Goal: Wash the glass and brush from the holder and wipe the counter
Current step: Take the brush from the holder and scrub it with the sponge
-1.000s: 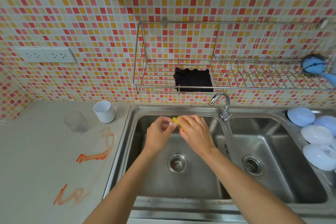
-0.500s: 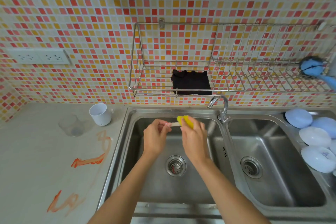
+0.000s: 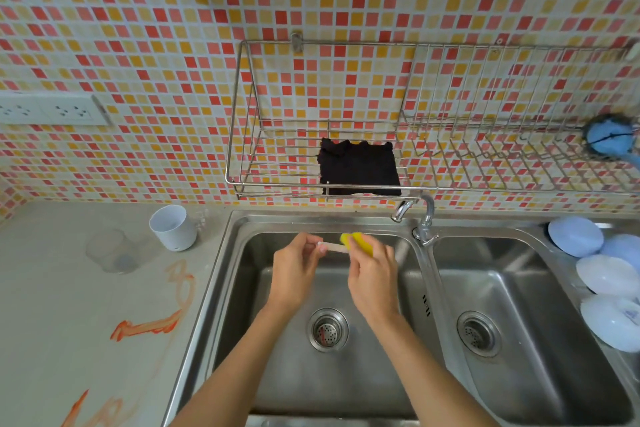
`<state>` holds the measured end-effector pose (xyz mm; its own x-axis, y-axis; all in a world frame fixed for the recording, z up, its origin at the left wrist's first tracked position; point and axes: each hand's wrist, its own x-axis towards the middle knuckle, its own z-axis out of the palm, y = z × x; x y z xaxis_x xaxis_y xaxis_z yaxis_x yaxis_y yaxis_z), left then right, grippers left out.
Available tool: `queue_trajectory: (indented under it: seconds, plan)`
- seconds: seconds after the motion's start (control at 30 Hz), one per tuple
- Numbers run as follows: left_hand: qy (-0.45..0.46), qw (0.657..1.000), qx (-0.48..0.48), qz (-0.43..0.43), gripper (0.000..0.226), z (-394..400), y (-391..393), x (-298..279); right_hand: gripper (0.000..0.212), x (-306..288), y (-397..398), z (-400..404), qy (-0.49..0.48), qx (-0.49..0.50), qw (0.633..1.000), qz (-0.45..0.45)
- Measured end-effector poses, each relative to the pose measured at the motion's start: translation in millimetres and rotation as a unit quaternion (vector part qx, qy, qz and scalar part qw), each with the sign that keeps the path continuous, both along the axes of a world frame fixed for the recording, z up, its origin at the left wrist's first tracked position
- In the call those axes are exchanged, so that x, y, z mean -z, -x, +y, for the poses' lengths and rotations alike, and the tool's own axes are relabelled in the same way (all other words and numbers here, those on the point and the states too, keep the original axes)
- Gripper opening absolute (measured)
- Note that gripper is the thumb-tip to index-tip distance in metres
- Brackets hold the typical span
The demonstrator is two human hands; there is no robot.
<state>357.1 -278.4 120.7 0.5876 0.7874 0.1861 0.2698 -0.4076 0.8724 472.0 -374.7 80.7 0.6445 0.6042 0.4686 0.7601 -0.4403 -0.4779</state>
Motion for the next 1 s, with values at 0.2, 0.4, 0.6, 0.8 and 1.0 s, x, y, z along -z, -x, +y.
queue_trajectory:
  seconds: [0.2,0.4,0.6,0.8,1.0]
  plan:
    - [-0.032,0.998,0.041,0.022,0.003,12.3,-16.2,2.9,0.045,2.0,-1.1,5.3,-0.018,-0.041,0.999,-0.014]
    - [-0.032,0.999,0.041,0.013,0.005,7.7,-31.2,6.9,0.042,2.0,1.7,4.2,-0.035,-0.044,0.998,-0.007]
    - [0.051,0.999,-0.009,-0.002,0.010,-1.4,-33.3,8.0,0.045,10.9,-22.6,3.7,-0.011,-0.025,1.000,0.011]
    - [0.098,0.995,-0.017,0.028,0.017,7.1,-37.1,10.7,0.026,5.2,-47.0,5.7,0.073,-0.083,0.990,-0.086]
    - [-0.049,0.991,0.090,0.089,0.014,15.9,-37.8,11.0,0.037,2.7,-63.8,5.0,0.089,-0.107,0.984,-0.115]
